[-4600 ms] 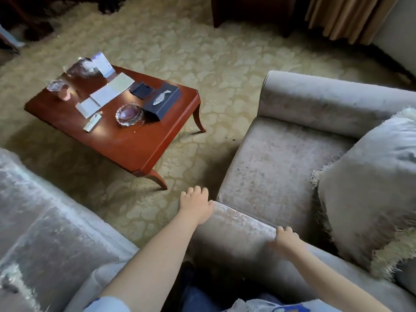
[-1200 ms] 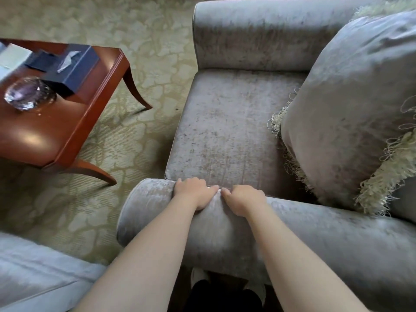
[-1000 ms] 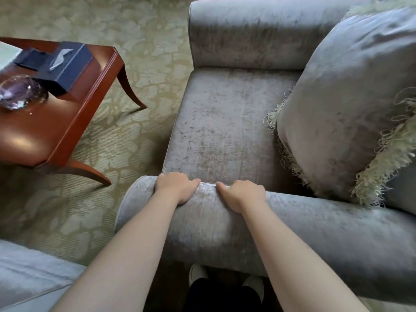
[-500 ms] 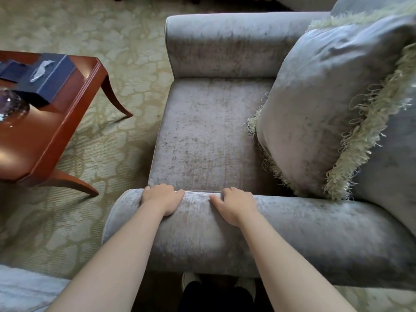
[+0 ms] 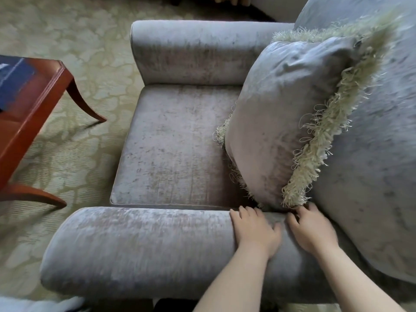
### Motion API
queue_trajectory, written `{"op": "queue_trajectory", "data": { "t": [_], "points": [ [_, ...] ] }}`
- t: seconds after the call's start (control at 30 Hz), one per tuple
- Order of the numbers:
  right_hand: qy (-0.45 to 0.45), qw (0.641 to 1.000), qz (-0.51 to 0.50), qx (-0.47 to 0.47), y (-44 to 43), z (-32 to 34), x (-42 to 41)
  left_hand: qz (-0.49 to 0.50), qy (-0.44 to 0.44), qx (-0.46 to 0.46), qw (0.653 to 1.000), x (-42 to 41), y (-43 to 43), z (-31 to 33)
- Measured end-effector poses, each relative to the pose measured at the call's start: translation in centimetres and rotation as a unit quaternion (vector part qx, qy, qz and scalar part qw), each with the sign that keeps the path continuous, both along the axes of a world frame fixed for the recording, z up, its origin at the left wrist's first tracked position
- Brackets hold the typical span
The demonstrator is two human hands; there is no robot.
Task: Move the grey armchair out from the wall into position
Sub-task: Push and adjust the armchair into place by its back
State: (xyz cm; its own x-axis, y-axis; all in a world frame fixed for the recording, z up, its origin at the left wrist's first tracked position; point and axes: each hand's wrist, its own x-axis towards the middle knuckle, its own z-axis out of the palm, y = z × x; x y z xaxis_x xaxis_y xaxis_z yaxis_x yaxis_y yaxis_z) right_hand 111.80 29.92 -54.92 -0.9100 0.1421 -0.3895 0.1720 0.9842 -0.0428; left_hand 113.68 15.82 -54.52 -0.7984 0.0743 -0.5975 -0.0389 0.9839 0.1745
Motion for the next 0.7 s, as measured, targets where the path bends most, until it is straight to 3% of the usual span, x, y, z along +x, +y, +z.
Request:
{"op": "queue_trajectory", "data": {
  "t": [0.2,0.53,0.7],
  "points": [
    [0.01,0.998,-0.046,0.038,-0.4,-0.7,-0.9,-0.009,0.026,-0.008,1.0,-0.9,0.3,-1.4],
    [-0.122,0.992,-0.021,0.027,-0.2,-1.1,-2.9,-0.014,0.031,0.001,0.999,-1.8,0.3,-2.1],
    [-0.128,0.991,-0.007,0.025,-0.3,-0.8,-3.0,-0.009,0.043,0.017,0.999,-1.6,0.0,-1.9]
  ]
}}
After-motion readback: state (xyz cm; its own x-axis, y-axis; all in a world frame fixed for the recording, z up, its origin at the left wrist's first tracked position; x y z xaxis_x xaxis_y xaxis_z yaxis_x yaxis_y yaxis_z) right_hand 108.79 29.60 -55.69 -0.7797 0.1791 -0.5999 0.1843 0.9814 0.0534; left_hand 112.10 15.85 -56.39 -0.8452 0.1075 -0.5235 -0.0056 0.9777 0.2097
